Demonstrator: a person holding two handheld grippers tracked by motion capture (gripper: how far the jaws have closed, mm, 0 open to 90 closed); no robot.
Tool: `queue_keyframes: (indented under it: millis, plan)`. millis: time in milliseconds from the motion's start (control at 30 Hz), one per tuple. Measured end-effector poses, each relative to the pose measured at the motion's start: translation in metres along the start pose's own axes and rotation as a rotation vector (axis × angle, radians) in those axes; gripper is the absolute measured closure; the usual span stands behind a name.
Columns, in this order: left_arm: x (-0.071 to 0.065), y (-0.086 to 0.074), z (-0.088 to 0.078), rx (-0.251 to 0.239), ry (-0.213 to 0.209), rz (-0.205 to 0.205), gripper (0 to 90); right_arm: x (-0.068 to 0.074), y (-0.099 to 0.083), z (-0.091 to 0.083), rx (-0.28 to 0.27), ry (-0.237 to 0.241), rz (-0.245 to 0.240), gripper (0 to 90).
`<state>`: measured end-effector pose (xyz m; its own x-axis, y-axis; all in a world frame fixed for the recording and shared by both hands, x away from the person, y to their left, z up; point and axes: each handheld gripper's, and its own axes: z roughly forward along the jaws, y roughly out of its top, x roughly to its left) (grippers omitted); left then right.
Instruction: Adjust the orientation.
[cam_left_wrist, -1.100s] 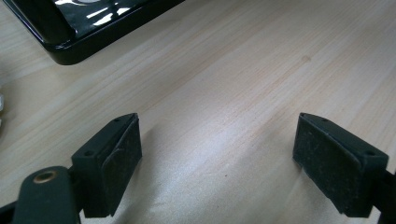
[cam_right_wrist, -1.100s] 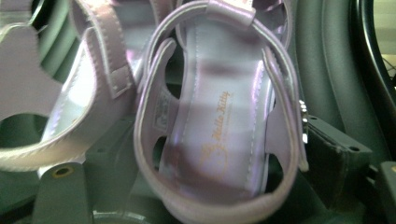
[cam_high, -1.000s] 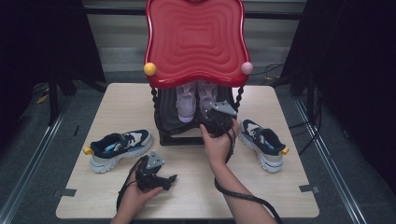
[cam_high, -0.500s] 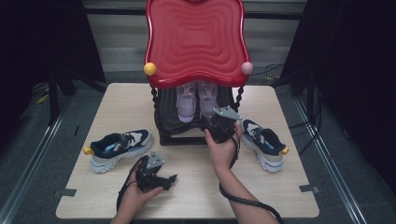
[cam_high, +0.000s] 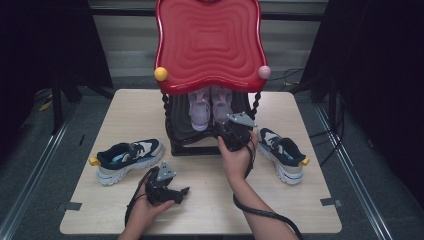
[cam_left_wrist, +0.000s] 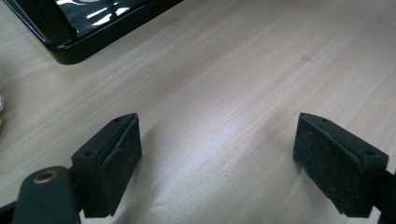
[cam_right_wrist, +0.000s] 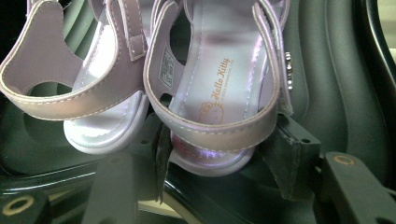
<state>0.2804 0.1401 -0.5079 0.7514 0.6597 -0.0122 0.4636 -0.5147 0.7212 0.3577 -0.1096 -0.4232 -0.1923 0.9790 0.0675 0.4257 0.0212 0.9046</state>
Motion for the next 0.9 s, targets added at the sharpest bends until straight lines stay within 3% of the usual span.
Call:
queue_keyframes:
  millis: [367,600,900]
  plan:
    - [0.000,0.000,0.000,0.000,0.000,0.000,15.1,0.000,-0.001,0.001,-0.006,0.023,0.009,43.0]
    - [0.000,0.000,0.000,0.000,0.000,0.000,15.1,-0.003,-0.001,0.000,-0.010,0.048,-0.004,32.9]
    - [0.000,0.000,0.000,0.000,0.000,0.000,15.1,-0.011,-0.002,-0.018,-0.009,0.113,-0.023,26.8]
